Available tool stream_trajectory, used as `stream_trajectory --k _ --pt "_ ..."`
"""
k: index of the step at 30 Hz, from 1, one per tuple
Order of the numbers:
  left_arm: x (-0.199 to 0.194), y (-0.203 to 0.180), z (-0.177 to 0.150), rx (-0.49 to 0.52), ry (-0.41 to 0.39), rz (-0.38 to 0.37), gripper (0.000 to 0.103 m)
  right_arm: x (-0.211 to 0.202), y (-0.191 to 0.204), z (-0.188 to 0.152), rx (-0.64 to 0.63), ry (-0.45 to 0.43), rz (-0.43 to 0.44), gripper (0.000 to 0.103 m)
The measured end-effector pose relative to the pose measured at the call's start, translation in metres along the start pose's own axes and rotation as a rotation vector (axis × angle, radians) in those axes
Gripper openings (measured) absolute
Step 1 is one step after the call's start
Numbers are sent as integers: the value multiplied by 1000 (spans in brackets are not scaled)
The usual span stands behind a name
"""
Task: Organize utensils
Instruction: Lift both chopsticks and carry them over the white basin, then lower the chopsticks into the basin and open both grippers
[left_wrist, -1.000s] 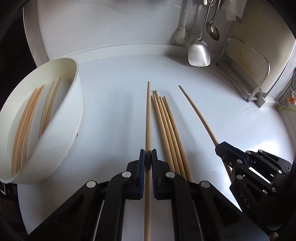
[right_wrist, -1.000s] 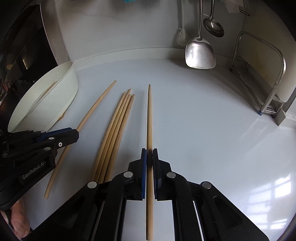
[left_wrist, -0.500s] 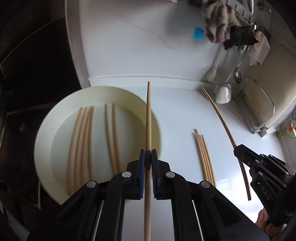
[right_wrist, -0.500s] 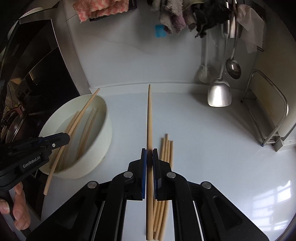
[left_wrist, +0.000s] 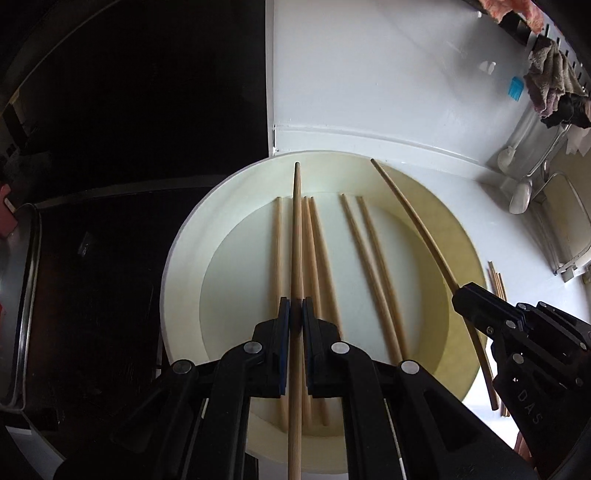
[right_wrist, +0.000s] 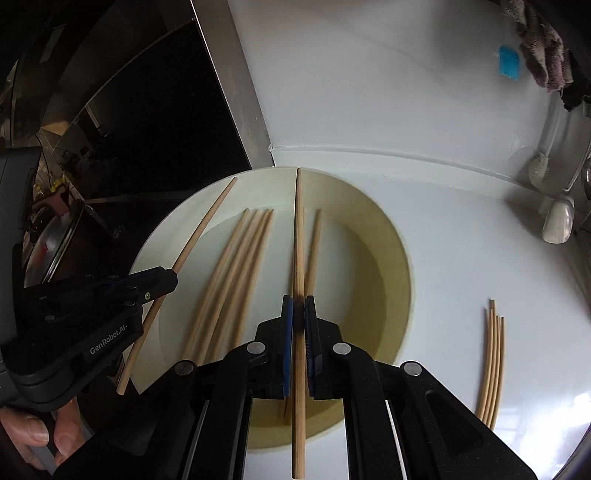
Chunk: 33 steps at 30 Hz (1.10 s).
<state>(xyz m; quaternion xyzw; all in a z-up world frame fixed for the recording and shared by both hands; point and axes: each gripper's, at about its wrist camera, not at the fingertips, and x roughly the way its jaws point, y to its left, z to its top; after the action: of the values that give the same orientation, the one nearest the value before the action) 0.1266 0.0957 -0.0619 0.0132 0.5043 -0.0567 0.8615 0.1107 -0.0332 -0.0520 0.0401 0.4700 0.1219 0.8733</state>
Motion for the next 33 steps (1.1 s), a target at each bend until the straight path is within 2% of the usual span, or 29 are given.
stream_trajectory --k 11,21,24,26,29,33 --pt "45 12 3 35 101 -58 8 59 3 3 64 137 -76 6" --pt "61 23 7 18 127 -62 8 76 0 3 87 176 -76 7" --pt "59 25 9 13 116 -53 21 76 0 3 85 177 -82 7" --pt "56 26 9 6 110 -51 28 74 0 4 89 170 -81 16" --pt "50 29 10 -4 97 -48 43 70 0 7 85 151 -90 21" --pt "39 32 10 -7 78 -44 48 58 -1 7 86 132 -90 26"
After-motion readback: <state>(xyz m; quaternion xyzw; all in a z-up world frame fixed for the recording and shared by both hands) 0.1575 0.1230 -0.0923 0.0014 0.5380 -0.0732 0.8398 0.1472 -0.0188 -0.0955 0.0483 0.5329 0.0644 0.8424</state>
